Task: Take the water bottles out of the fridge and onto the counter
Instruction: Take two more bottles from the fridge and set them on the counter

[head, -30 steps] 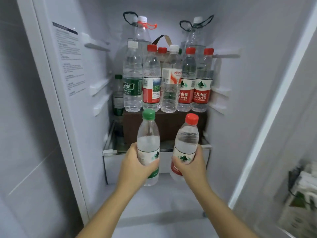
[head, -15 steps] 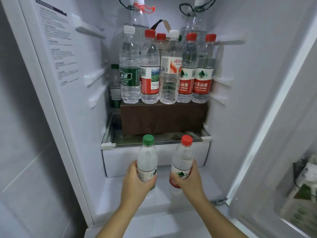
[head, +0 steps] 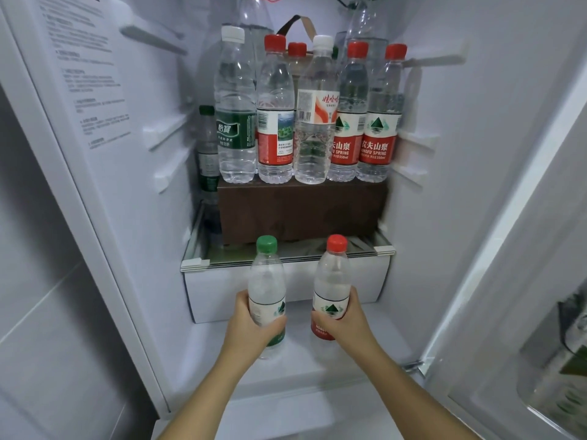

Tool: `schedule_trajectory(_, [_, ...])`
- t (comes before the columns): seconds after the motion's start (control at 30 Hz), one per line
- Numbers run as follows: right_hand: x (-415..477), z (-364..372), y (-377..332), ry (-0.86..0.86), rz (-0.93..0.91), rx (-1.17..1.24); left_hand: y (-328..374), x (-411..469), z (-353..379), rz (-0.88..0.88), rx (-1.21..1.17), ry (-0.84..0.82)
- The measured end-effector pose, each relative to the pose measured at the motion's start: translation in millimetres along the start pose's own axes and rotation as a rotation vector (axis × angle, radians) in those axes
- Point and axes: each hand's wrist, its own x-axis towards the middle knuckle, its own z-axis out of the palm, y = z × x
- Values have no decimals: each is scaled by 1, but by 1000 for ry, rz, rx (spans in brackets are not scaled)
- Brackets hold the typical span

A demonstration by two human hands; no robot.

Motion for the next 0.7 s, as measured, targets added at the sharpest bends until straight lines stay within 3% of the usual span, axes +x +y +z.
schedule_trajectory(0.47, [24, -15, -10, -205, 131, 102, 0, 20, -11, -59, -188, -221])
schedule_trajectory(0.7, [22, -9, 0, -207, 109, 108, -8, 16, 3, -92, -234, -148])
